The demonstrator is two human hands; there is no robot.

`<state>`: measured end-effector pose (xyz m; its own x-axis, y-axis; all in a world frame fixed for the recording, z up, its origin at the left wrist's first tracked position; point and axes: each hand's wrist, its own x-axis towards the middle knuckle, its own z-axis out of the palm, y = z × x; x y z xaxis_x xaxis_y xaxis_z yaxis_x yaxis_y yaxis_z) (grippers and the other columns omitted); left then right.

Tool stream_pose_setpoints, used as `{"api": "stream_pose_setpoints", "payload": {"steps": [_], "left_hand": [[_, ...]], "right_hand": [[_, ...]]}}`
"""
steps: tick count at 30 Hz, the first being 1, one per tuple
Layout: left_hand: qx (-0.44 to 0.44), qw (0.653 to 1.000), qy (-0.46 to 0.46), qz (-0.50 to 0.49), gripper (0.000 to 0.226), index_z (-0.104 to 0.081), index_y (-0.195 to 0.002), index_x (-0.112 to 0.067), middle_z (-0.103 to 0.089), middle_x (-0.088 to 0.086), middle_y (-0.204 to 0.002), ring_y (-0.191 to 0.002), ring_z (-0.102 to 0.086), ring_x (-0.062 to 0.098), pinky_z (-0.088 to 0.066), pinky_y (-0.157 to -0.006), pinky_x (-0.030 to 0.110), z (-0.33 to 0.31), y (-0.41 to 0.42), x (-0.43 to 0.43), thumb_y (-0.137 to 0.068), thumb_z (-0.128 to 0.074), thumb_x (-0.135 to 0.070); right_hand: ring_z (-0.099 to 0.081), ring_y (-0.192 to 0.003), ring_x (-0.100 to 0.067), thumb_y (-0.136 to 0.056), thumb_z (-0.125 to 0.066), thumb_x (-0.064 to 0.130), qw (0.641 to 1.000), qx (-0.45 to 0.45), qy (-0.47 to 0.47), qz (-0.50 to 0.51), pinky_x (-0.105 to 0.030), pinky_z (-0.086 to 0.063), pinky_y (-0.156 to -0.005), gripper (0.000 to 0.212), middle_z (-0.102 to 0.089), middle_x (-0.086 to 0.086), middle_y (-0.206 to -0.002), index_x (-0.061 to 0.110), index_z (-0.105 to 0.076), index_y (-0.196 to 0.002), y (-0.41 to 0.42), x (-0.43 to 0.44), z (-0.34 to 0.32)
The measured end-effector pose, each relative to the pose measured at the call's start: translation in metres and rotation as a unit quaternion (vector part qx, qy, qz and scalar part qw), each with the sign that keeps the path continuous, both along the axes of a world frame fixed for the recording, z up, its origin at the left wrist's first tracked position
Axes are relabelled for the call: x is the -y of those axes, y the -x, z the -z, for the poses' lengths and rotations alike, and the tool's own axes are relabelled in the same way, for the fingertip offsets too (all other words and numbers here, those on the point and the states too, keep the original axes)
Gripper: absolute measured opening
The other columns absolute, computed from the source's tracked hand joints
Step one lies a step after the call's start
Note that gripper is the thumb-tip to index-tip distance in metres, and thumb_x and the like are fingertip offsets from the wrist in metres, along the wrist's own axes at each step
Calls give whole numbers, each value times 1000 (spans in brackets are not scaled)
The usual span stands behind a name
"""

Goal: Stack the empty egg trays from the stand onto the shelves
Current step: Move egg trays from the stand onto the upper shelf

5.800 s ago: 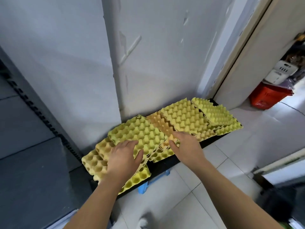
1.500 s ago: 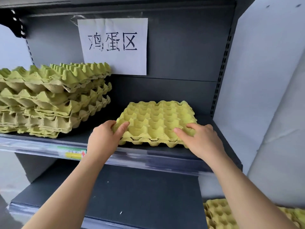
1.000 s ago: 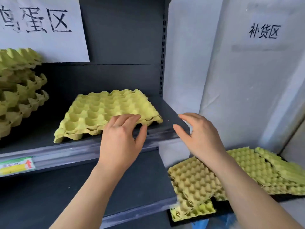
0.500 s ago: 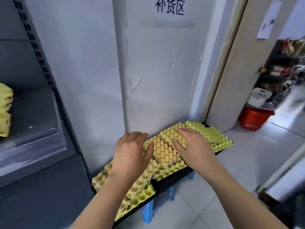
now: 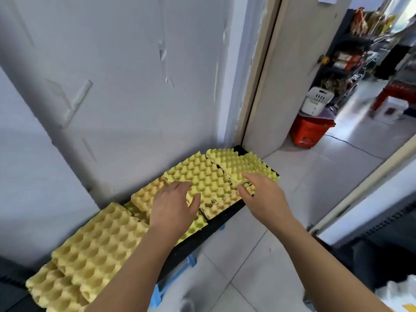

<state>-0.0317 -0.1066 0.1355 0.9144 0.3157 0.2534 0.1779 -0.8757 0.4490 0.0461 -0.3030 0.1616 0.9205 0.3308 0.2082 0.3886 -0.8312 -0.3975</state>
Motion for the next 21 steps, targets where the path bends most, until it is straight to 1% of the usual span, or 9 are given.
{"api": "stream_pose_setpoints", "payload": {"steps": [4,7,12,16,21], "left_hand": [[-17,999,18,25,38,-65,-121,-14,-66,4,-116,-105,-61,27,-47,-90,40,21,-76,11,-91,-59,-37],[-41,998,29,39,44,-58,-130,-16,-61,2,-125,-114,-57,23,-42,-96,36,32,-136,14,-94,-54,-40],[-85,993,46,61,50,-48,-138,-18,-57,2,-130,-120,-52,22,-38,-99,34,50,-226,24,-95,-49,-43],[-122,989,59,62,54,-41,-143,-19,-55,1,-131,-123,-47,19,-34,-101,29,67,-282,38,-95,-48,-44],[-191,977,85,42,59,-33,-146,-20,-47,3,-138,-125,-45,22,-38,-101,33,105,-344,60,-96,-47,-46]], "right_hand": [[-46,-126,-14,-93,-54,39,999,-23,-17,34,-28,-37,-100,43,-55,4,-134,21,-54,-132,-74,11,22],[-47,-125,-14,-93,-53,38,998,-34,-14,53,-26,-36,-99,42,-56,4,-134,21,-55,-132,-129,18,33],[-48,-123,-15,-93,-54,38,994,-70,-25,84,-25,-36,-98,42,-57,3,-132,19,-56,-131,-207,30,57],[-49,-121,-16,-93,-54,39,990,-104,-22,97,-25,-37,-95,42,-57,1,-131,21,-55,-131,-262,43,83],[-49,-122,-18,-93,-54,37,985,-147,-25,84,-26,-37,-97,43,-57,-2,-132,17,-54,-132,-335,62,126]]}}
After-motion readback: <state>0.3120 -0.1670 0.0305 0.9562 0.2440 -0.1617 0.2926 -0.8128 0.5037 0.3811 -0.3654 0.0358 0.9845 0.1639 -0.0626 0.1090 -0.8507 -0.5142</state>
